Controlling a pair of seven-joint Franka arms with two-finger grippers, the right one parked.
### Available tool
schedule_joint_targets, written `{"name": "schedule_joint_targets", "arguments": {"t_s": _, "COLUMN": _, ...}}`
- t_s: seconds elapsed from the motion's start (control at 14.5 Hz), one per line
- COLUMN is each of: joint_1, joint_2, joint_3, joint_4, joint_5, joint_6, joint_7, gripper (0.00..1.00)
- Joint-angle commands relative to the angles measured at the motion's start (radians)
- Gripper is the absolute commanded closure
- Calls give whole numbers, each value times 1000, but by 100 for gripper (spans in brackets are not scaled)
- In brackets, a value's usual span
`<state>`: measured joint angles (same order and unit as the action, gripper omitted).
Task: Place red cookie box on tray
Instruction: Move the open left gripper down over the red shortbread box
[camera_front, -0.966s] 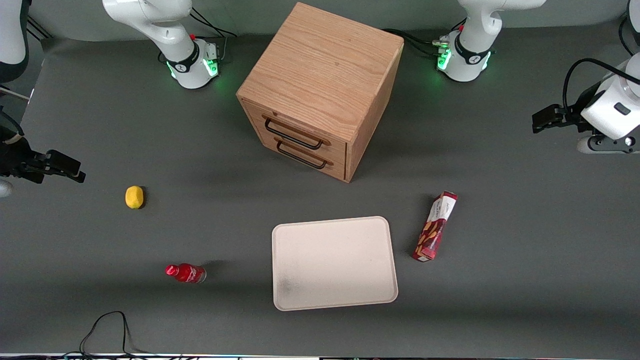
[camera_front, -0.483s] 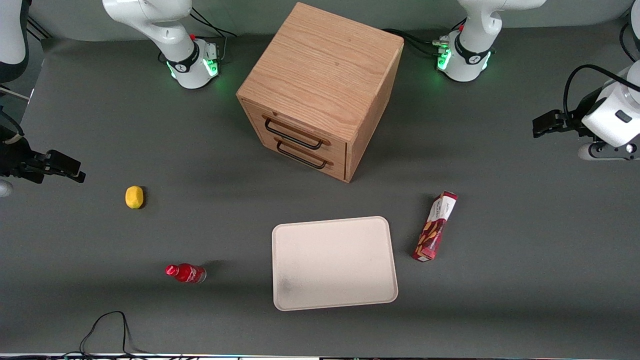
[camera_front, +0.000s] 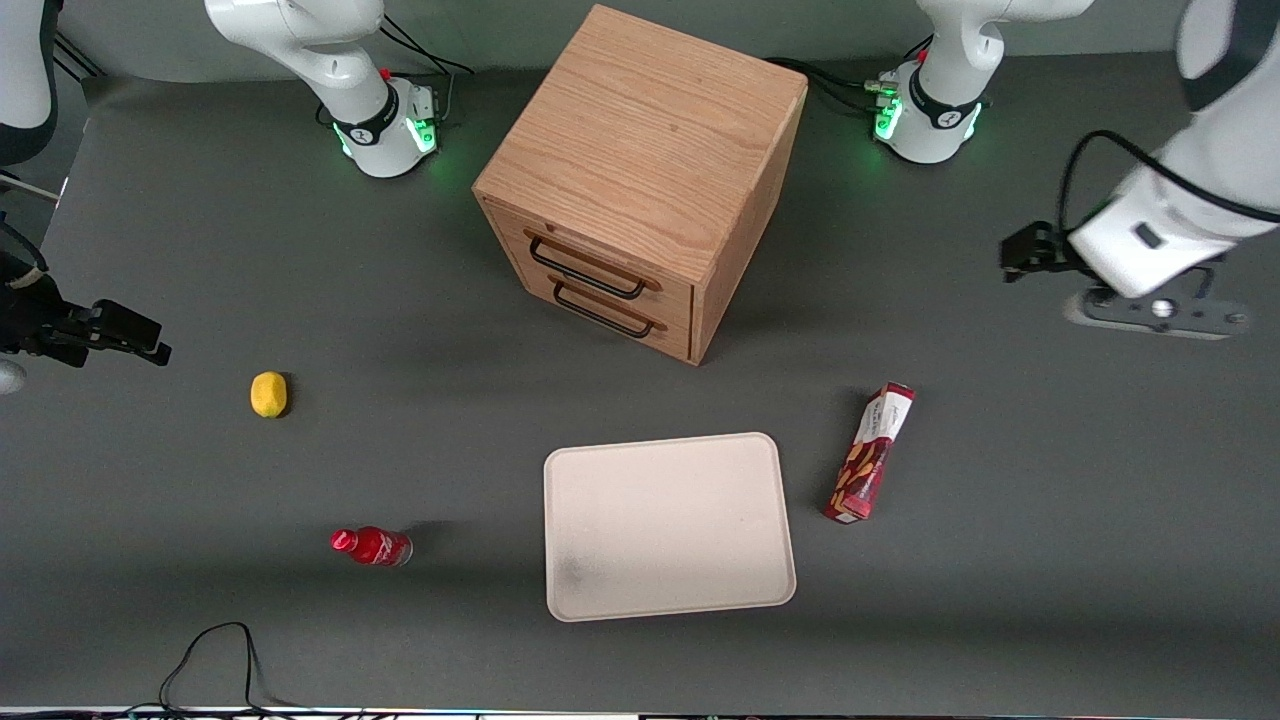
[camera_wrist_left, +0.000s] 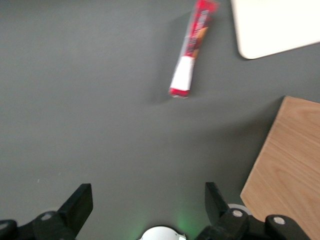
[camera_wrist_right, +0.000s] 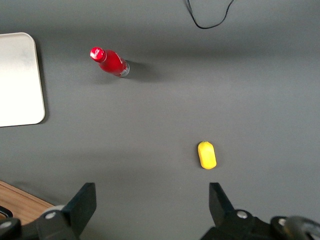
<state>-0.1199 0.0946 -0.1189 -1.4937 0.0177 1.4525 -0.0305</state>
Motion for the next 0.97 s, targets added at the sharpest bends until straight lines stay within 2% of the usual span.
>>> {"name": "schedule_joint_targets", "arguments": {"t_s": 0.0, "joint_1": -10, "joint_2": 98, "joint_3": -54, "joint_4": 154, "joint_5": -1, "joint_6": -35, "joint_7": 14, "gripper": 0}}
{"name": "schedule_joint_targets", "arguments": {"t_s": 0.48, "joint_1": -6, "joint_2": 189, "joint_3": -64, "joint_4": 174, "joint_5": -21, "joint_6": -11, "joint_7": 26, "gripper": 0}}
{"name": "schedule_joint_targets", "arguments": {"t_s": 0.9, "joint_1": -7, "joint_2": 339, "joint_3": -64, "joint_4": 147, "joint_5": -12, "joint_6": 216, "joint_7": 35, "gripper": 0}}
